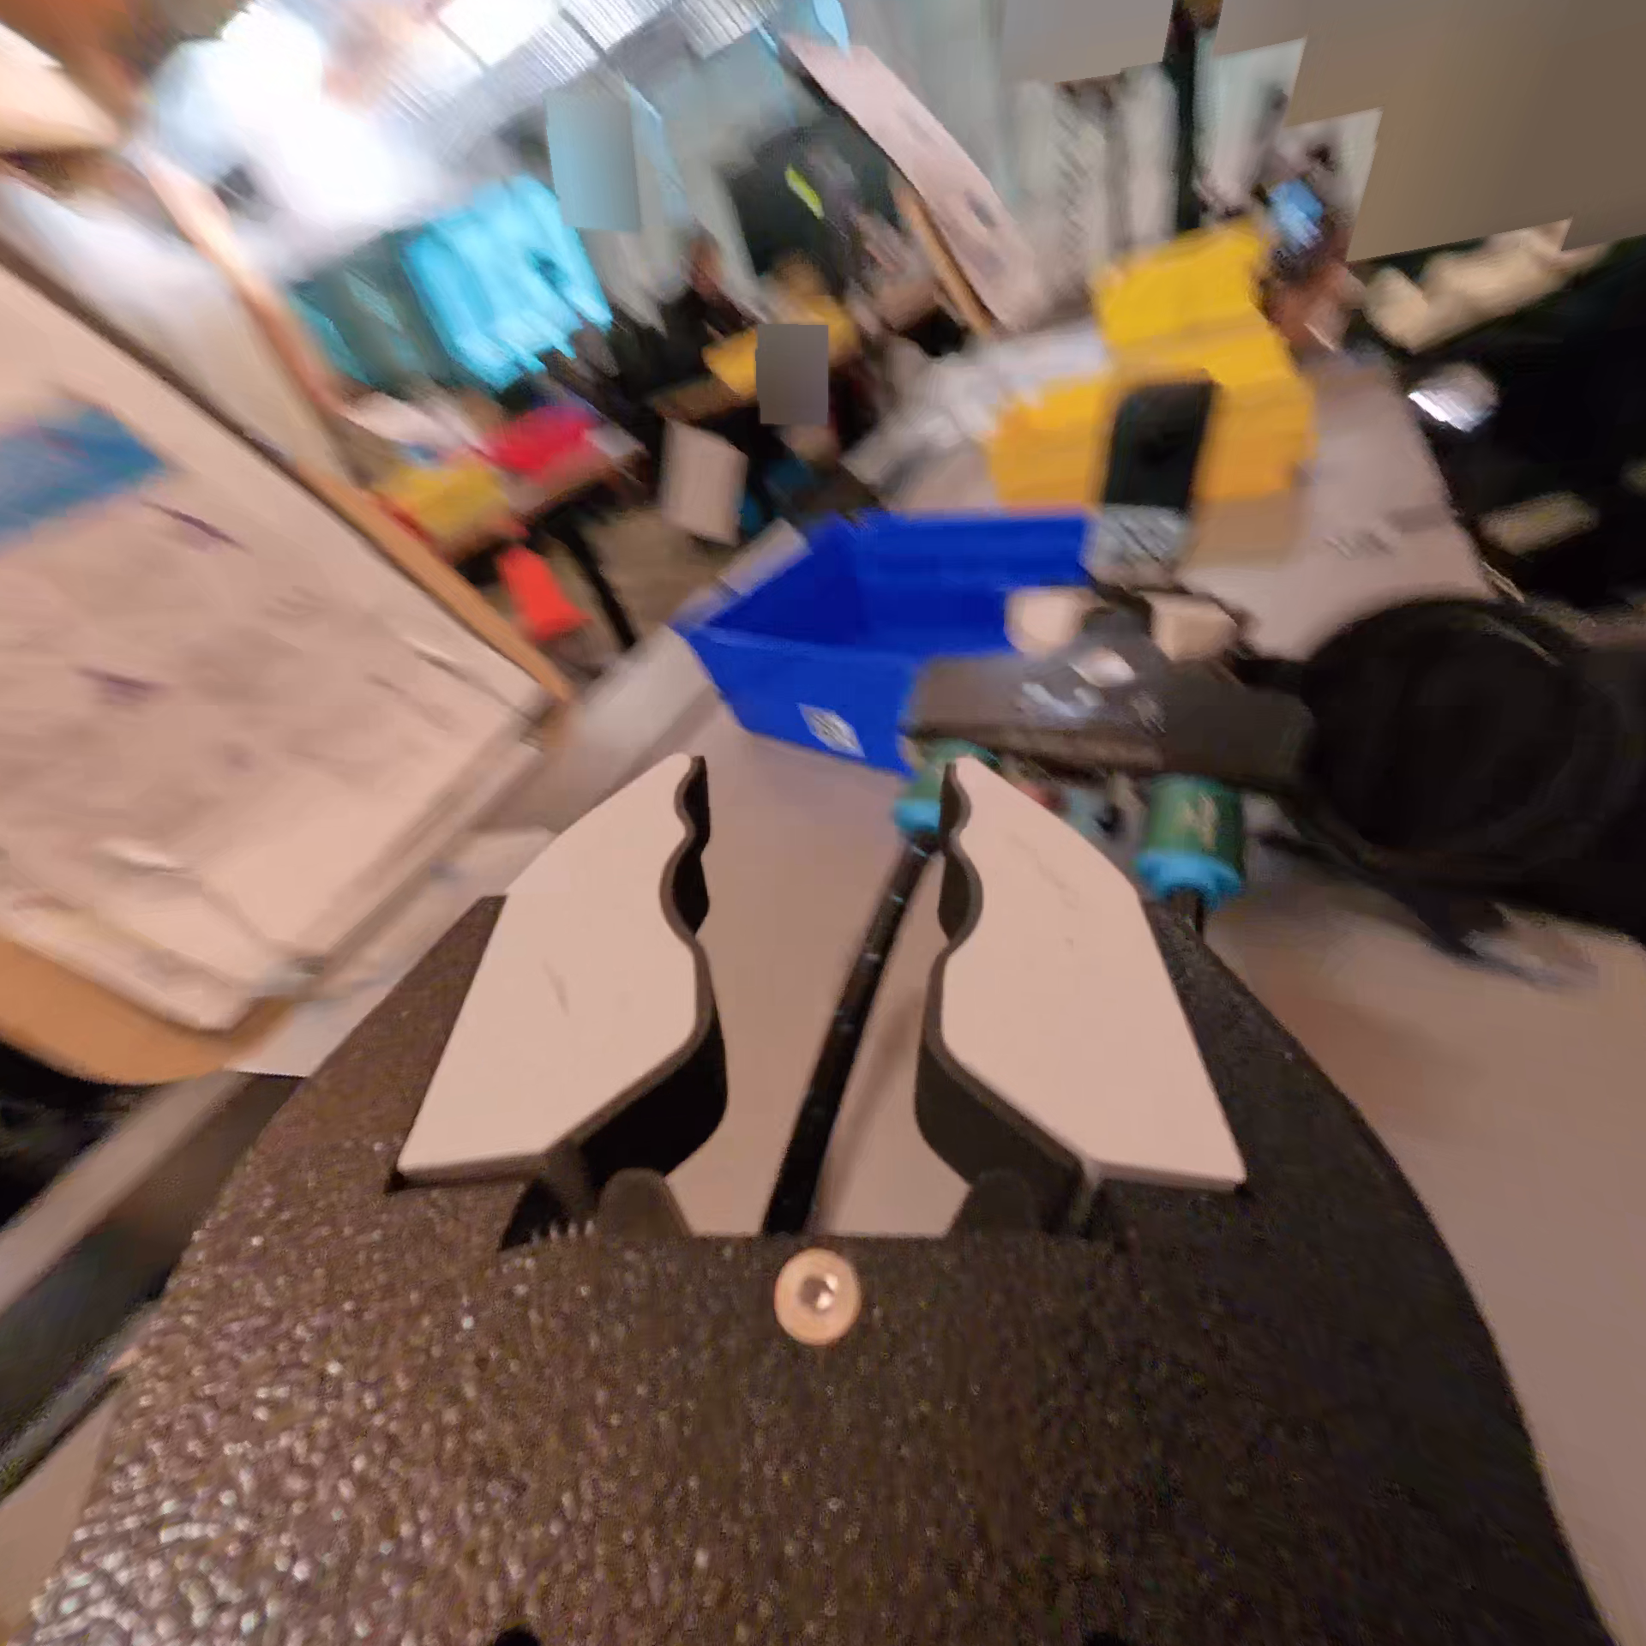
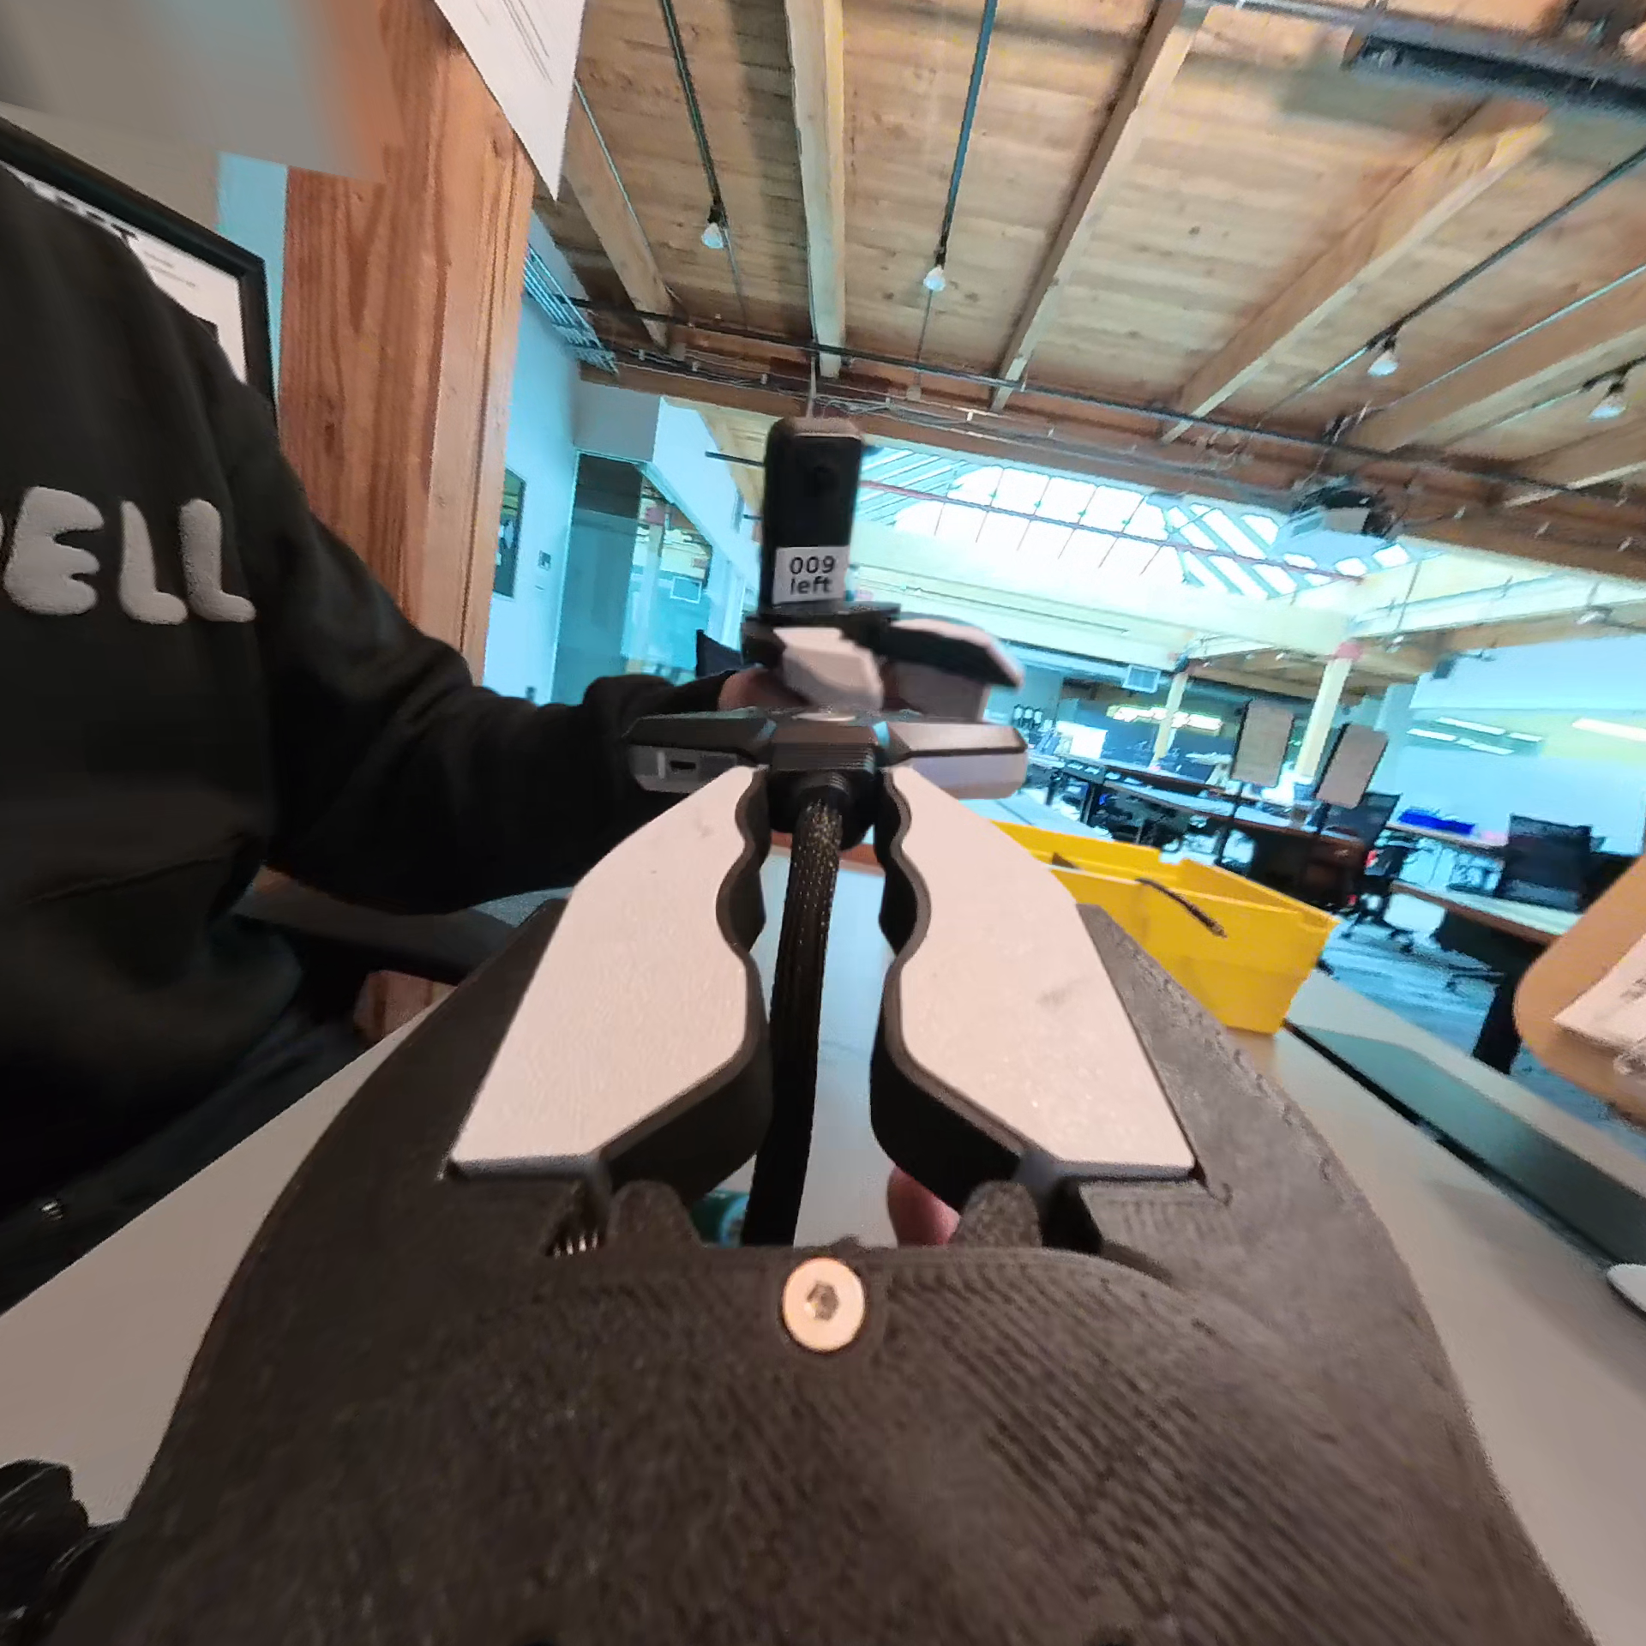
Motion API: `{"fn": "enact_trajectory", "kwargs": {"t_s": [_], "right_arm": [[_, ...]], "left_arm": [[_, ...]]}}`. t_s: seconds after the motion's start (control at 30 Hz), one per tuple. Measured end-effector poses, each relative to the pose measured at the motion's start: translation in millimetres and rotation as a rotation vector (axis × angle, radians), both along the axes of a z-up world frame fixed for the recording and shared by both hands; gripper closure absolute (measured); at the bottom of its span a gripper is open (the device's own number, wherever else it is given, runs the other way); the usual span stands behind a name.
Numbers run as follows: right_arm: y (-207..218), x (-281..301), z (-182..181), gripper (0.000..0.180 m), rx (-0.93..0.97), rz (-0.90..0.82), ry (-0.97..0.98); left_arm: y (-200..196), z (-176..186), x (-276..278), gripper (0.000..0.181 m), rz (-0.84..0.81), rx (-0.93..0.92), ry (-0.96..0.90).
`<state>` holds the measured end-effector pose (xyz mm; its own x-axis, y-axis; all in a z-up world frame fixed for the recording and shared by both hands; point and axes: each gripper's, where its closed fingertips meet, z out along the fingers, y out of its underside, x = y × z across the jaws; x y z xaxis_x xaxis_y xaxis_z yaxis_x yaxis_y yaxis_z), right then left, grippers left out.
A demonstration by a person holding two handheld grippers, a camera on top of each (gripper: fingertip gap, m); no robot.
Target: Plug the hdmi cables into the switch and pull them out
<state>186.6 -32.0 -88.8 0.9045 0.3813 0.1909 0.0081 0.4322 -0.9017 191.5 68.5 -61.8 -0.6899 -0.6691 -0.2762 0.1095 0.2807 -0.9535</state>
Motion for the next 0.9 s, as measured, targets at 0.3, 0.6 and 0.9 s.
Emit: {"fn": "enact_trajectory", "kwargs": {"t_s": [0.3,0.6,0.9], "right_arm": [[-29,13,43,0.157,0.139,-0.135,-0.047],[-79,52,146,0.157,0.085,-0.5,-0.228],[-145,171,176,0.157,-0.432,-1.084,-0.484]], "left_arm": [[97,42,-52,0.167,0.236,-0.345,-0.296],[97,-62,-51,0.18,0.212,-0.487,-0.092],[86,-67,-54,0.181,0.158,-0.456,-0.115]]}}
